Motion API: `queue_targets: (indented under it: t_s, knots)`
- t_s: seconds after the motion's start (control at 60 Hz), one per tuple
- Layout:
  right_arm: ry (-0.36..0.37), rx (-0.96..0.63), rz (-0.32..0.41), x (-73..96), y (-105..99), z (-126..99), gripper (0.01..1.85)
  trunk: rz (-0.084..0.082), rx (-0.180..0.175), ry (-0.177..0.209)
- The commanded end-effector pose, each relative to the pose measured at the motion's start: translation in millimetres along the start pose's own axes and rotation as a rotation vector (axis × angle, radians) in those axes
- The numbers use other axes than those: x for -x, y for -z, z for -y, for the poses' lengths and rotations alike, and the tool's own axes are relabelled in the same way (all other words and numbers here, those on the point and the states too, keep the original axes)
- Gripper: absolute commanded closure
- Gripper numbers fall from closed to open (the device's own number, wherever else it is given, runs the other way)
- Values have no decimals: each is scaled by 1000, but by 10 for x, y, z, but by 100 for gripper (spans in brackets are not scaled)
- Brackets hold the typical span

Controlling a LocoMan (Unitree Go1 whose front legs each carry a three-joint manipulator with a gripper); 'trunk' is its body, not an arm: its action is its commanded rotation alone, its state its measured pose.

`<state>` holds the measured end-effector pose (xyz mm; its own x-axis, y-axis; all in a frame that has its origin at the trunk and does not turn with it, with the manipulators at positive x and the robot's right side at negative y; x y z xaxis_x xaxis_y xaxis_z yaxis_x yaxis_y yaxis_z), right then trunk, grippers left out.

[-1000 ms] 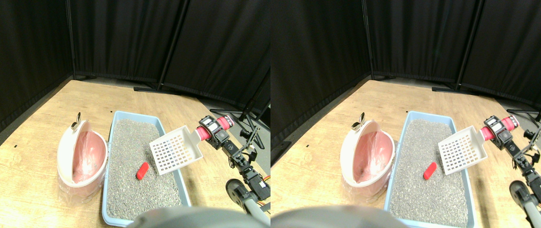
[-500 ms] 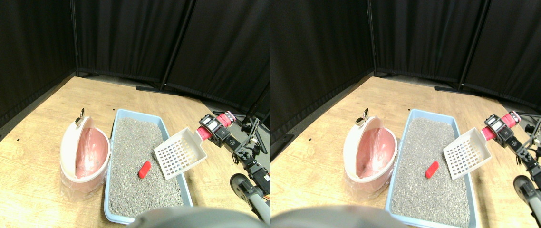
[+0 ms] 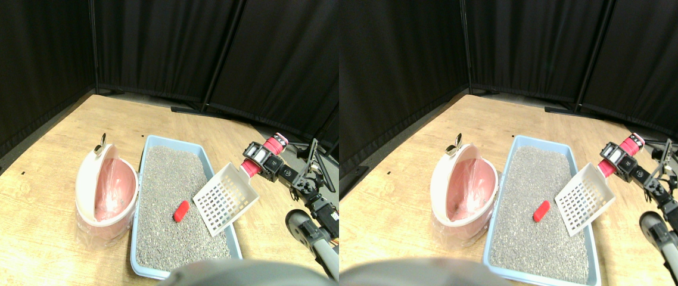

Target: Scoop (unimanual)

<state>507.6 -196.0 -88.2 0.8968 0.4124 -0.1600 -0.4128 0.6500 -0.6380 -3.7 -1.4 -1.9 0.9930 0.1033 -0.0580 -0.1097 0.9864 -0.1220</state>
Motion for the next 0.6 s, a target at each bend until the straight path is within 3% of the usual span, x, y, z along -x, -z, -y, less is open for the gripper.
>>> queue_targets:
  t_s: [0.017,0.267,0.483,0.6]
  knots:
    - [7,46,45,-21,-117,13,181,-19,9,-20]
    - [43,99,-86,-61,-185,-28,181,-19,7,-19]
    - [86,107,-97,-135,-150,7,181,-21,6,-16]
    - [67,71,-104,-150,-158,-56,181,-21,7,-21]
